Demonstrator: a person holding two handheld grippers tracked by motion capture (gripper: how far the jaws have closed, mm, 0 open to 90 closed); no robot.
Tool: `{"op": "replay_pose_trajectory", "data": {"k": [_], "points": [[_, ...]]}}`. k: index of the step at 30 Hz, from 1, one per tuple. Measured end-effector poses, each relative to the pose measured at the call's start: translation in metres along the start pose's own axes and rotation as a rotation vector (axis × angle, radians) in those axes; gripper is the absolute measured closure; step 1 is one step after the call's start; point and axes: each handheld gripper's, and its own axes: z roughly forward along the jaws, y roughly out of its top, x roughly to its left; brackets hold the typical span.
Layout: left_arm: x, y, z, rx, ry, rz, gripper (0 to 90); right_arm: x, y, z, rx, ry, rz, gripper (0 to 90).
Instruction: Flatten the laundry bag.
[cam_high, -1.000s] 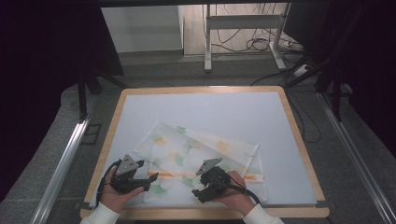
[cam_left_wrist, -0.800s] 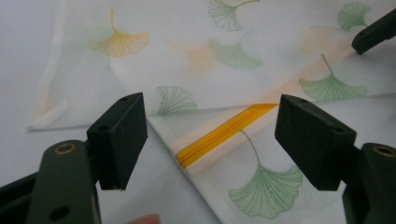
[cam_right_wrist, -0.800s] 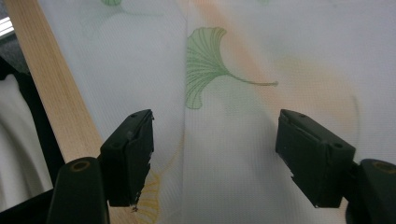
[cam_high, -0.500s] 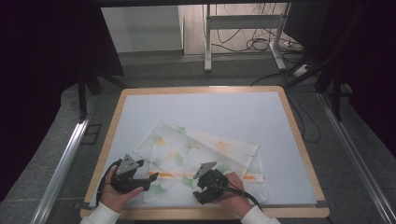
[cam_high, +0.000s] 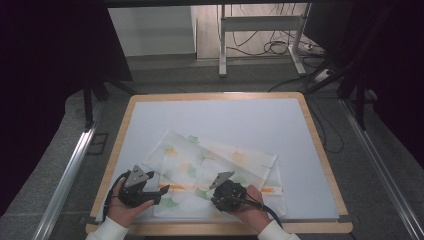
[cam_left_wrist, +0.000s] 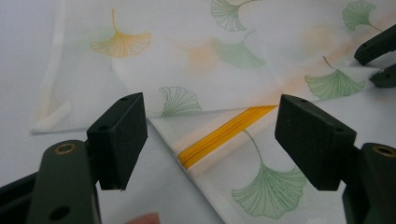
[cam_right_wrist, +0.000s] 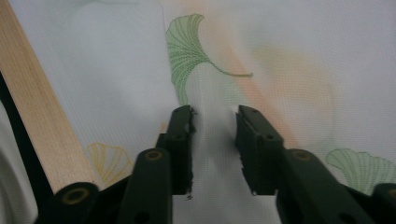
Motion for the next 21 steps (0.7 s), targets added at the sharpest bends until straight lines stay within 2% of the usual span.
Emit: {"op": "replay_pose_trajectory", "data": {"k": [2,8,10,15,16,21], "points": [[0.000,0.000,0.000,0.001,0.000,0.001,25.2,-0.001,0.000,0.000,-0.004,-0.002,-0.002,77.3],[0.000,0.000,0.000,0.001,-0.002,0.003,25.2,-0.004,-0.002,0.000,-0.020,-0.012,0.006,86.8],[0.000,0.000,0.000,-0.001,-0.004,0.003,25.2,-0.005,-0.002,-0.001,-0.019,-0.008,0.009,87.7],[0.000,0.000,0.001,0.004,-0.009,0.003,25.3,-0.006,0.000,-0.006,-0.072,0.019,0.023,88.3],[0.000,0.000,0.001,0.004,-0.008,0.003,25.3,-0.006,0.001,-0.009,-0.093,0.016,0.022,88.3],[0.001,0.000,0.002,0.007,-0.008,0.004,25.3,-0.009,0.003,-0.015,-0.123,0.013,0.030,88.5]]}}
